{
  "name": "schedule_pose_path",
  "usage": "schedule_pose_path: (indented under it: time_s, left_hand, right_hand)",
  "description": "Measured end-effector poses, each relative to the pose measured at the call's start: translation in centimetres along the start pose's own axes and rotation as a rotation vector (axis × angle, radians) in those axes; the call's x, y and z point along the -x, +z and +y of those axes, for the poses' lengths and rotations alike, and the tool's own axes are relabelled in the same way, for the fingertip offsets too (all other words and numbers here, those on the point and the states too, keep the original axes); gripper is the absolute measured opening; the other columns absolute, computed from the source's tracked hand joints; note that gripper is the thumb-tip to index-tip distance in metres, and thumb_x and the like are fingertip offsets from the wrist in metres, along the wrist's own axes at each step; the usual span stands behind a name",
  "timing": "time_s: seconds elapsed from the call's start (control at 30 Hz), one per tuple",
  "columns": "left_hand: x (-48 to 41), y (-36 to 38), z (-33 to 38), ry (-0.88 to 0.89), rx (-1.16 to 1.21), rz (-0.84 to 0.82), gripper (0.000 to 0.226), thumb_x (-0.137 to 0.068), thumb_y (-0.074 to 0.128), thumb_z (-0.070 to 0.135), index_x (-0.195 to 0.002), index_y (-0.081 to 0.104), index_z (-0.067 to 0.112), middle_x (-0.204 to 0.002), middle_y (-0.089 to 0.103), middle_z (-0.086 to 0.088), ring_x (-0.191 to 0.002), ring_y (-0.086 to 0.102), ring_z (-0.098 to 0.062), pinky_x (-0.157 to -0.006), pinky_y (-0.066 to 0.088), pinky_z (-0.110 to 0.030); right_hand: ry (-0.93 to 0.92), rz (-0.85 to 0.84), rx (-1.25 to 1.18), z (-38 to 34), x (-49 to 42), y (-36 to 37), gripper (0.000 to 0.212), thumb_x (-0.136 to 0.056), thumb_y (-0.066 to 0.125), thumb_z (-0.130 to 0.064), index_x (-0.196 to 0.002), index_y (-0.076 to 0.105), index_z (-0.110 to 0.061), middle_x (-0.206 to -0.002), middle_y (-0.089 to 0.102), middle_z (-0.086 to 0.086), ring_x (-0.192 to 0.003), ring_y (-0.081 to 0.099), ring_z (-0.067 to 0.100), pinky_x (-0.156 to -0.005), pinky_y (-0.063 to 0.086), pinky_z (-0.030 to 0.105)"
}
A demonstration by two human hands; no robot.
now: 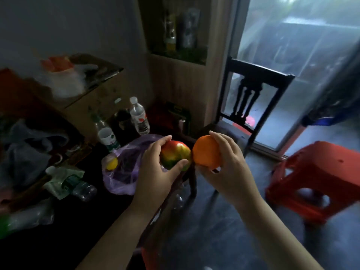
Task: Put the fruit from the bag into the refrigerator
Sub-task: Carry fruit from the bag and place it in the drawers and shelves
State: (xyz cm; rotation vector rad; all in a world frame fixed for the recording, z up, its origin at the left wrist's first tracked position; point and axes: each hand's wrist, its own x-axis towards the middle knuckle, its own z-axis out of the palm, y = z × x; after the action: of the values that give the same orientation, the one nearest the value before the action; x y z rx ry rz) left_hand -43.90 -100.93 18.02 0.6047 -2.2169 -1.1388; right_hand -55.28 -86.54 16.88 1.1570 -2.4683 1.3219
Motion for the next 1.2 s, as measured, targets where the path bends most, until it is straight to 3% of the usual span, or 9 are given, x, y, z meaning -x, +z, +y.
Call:
schedule_pose_path:
  time_s: [0.1, 0.2, 0.27, 0.5, 0.63, 0.8, 0.9, 1.07, 1.2]
  left_hand:
    - [1.3, 0.5, 0.9, 0.059, 0.068, -0.052, 0.068, -0.074, 0.076, 0.028, -0.133, 0.044, 0.025, -0.133, 0.045, 0.011, -0.122, 0.042, -0.001, -0.092, 0.037, -0.008]
    - [2.9, -0.1, 0.1, 0.06, 0.18, -0.081, 0.071, -0.068, 0.08, 0.03, -0.13, 0.045, 0.02, -0.132, 0.049, 0.003, -0.122, 0.046, -0.009, -0.102, 0.043, -0.033]
    - [4.2, -1.0, -0.7, 0.036, 0.282, -0.115, 0.071, -0.064, 0.083, 0.036, -0.124, 0.048, 0.021, -0.126, 0.052, 0.002, -0.117, 0.052, -0.013, -0.098, 0.046, -0.044]
    - [7.5, -4.9, -3.1, 0.104, 0.302, -0.324, 0.074, -0.068, 0.069, 0.057, -0.134, 0.044, 0.034, -0.133, 0.05, 0.013, -0.123, 0.05, -0.012, -0.102, 0.042, -0.045]
    - [9.6, -5.3, -1.9, 0.223, 0.242, -0.444, 0.089, -0.07, 0.063, 0.06, -0.146, 0.025, 0.033, -0.143, 0.034, 0.02, -0.133, 0.034, -0.001, -0.11, 0.032, -0.028]
    - [12.6, -4.4, 0.4, 0.35, 0.242, -0.456, 0.095, -0.065, 0.065, 0.056, -0.146, 0.023, 0.032, -0.137, 0.031, 0.027, -0.125, 0.033, 0.012, -0.098, 0.035, -0.014]
    - [14.6, -4.0, 3.2, 0.421, 0.293, -0.505, 0.092, -0.065, 0.068, 0.052, -0.144, 0.025, 0.029, -0.137, 0.039, 0.015, -0.125, 0.039, 0.004, -0.096, 0.038, -0.017]
    - [20.2, -2.8, 9.1, 0.56, 0.427, -0.581, 0.08, -0.064, 0.077, 0.036, -0.129, 0.031, 0.033, -0.12, 0.04, 0.032, -0.109, 0.051, 0.002, -0.082, 0.048, -0.018]
    - [27.2, -1.6, 14.2, 0.651, 0.491, -0.712, 0.082, -0.064, 0.081, 0.025, -0.128, 0.032, 0.034, -0.117, 0.049, 0.013, -0.107, 0.051, 0.007, -0.079, 0.044, -0.009]
  right_hand:
    - [0.079, 0.104, 0.021, -1.0, 2.8, -1.2, 0.081, -0.068, 0.08, -0.039, -0.137, 0.04, -0.022, -0.137, 0.043, -0.003, -0.122, 0.044, 0.018, -0.095, 0.046, 0.037]
    - [0.15, 0.178, 0.04, -2.7, 5.9, -0.8, 0.081, -0.068, 0.081, -0.037, -0.136, 0.041, -0.024, -0.137, 0.044, -0.005, -0.121, 0.045, 0.016, -0.096, 0.044, 0.03]
    - [0.202, 0.217, 0.024, -4.0, 8.0, 0.1, 0.08, -0.068, 0.081, -0.037, -0.136, 0.041, -0.026, -0.137, 0.043, -0.007, -0.121, 0.045, 0.014, -0.095, 0.042, 0.025]
    - [0.251, 0.253, 0.045, -8.8, 13.8, 1.9, 0.073, -0.071, 0.074, -0.041, -0.135, 0.044, -0.023, -0.135, 0.046, -0.004, -0.123, 0.046, 0.013, -0.098, 0.043, 0.032]
    - [0.294, 0.308, 0.084, -10.6, 16.8, 0.2, 0.077, -0.067, 0.077, -0.038, -0.135, 0.045, -0.022, -0.134, 0.047, -0.003, -0.123, 0.046, 0.01, -0.1, 0.039, 0.024]
    - [0.314, 0.328, 0.209, -12.9, 20.5, -3.3, 0.079, -0.068, 0.08, -0.037, -0.137, 0.042, -0.027, -0.137, 0.043, -0.011, -0.126, 0.038, -0.001, -0.1, 0.033, 0.012]
    - [0.338, 0.37, 0.279, -14.6, 23.2, -5.7, 0.079, -0.07, 0.075, -0.045, -0.138, 0.039, -0.031, -0.14, 0.04, -0.016, -0.129, 0.035, -0.002, -0.101, 0.033, 0.015]
    - [0.378, 0.508, 0.382, -17.7, 30.2, -10.9, 0.082, -0.068, 0.08, -0.042, -0.137, 0.037, -0.031, -0.14, 0.042, -0.01, -0.128, 0.042, 0.014, -0.101, 0.042, 0.044]
    - [0.436, 0.6, 0.58, -21.6, 37.5, -16.0, 0.08, -0.067, 0.073, -0.053, -0.135, 0.036, -0.03, -0.137, 0.046, -0.004, -0.122, 0.044, 0.011, -0.1, 0.038, 0.034]
